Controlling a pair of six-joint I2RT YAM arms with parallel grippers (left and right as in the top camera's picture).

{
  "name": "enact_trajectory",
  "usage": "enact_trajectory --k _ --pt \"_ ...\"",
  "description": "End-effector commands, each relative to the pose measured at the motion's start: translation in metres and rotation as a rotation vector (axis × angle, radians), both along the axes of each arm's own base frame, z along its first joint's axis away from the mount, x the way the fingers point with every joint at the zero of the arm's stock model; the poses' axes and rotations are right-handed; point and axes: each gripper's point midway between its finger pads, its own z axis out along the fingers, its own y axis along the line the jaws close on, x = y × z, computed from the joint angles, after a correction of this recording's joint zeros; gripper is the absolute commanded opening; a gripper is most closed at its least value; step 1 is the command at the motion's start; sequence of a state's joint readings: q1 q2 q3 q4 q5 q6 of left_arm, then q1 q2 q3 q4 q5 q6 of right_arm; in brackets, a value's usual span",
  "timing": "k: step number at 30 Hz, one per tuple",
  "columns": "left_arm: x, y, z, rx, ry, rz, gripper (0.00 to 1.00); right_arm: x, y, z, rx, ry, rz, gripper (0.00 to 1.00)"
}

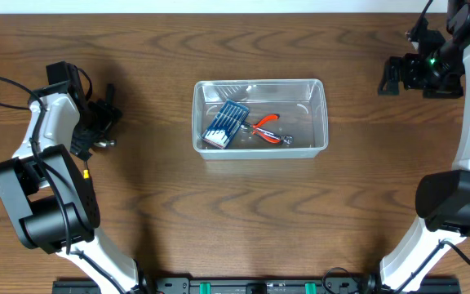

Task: Pack container
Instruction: 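Lower left gripper over the hammer handle and close on it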

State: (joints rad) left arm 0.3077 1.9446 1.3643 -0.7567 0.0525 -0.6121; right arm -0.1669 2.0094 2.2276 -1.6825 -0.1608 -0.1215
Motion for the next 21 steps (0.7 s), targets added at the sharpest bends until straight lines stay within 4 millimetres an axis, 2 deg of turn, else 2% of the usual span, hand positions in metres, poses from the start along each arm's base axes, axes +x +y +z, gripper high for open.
enact_trajectory --k 1,6,15,21 --pt "-0.007 0.001 -0.018 -0.004 0.051 -0.012 0.99 0.0 0.002 0.0 -0.002 -0.003 0.023 0.99" --pt "-0.007 0.001 -0.028 -0.012 0.068 -0.011 0.98 -0.001 0.002 0.001 -0.001 0.001 0.023 0.99" --pt "-0.002 0.004 -0.033 -0.002 0.057 -0.01 0.99 -0.002 0.002 0.001 -0.001 0.001 0.023 0.99" --pt "-0.006 0.002 -0.045 -0.015 0.09 -0.011 0.99 -0.003 0.002 0.001 -0.001 0.004 0.023 0.99"
